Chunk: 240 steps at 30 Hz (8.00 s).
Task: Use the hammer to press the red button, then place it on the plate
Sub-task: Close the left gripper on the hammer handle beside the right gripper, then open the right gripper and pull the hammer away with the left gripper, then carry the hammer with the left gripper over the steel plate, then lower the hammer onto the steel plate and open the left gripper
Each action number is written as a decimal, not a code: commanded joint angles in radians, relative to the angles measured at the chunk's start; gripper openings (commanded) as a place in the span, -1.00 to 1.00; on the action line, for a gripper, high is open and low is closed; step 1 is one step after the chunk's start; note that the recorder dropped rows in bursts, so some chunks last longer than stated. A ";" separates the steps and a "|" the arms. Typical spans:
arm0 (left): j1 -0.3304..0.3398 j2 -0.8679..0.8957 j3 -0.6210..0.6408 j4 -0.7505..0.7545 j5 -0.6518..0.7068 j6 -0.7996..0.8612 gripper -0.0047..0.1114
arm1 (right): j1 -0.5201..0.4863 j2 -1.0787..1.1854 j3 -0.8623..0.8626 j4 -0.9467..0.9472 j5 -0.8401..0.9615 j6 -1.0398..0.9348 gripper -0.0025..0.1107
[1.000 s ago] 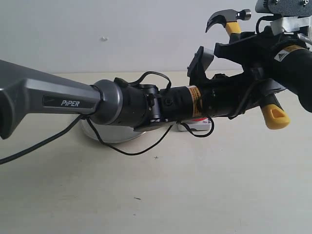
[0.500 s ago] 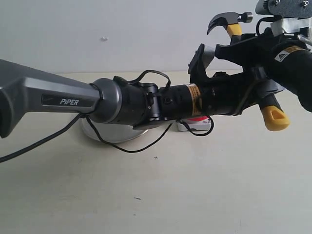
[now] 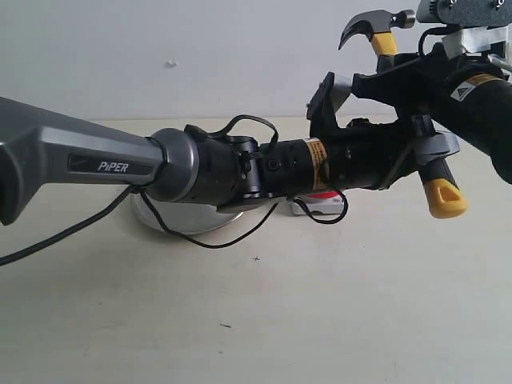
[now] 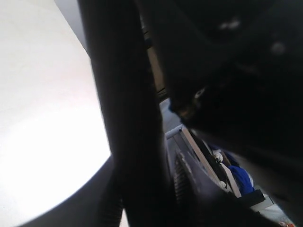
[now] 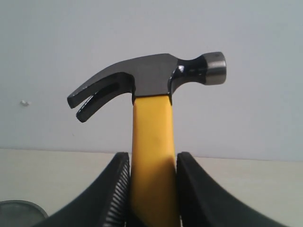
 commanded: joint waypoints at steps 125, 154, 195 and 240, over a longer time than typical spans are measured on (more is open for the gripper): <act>0.306 -0.477 0.436 0.940 0.394 -0.169 -0.92 | 0.003 -0.549 0.285 0.014 0.907 -0.031 0.09; 0.304 -0.614 0.572 0.568 0.371 0.149 -0.92 | 0.003 -0.618 0.412 0.014 0.724 -0.032 -0.96; 0.432 -0.633 0.584 0.629 0.228 -0.118 -0.92 | 0.003 -0.618 0.412 0.014 0.767 -0.034 -0.96; 0.750 -0.112 0.434 0.626 -0.279 -0.527 -0.92 | 0.003 -0.618 0.412 0.022 0.780 -0.034 -0.96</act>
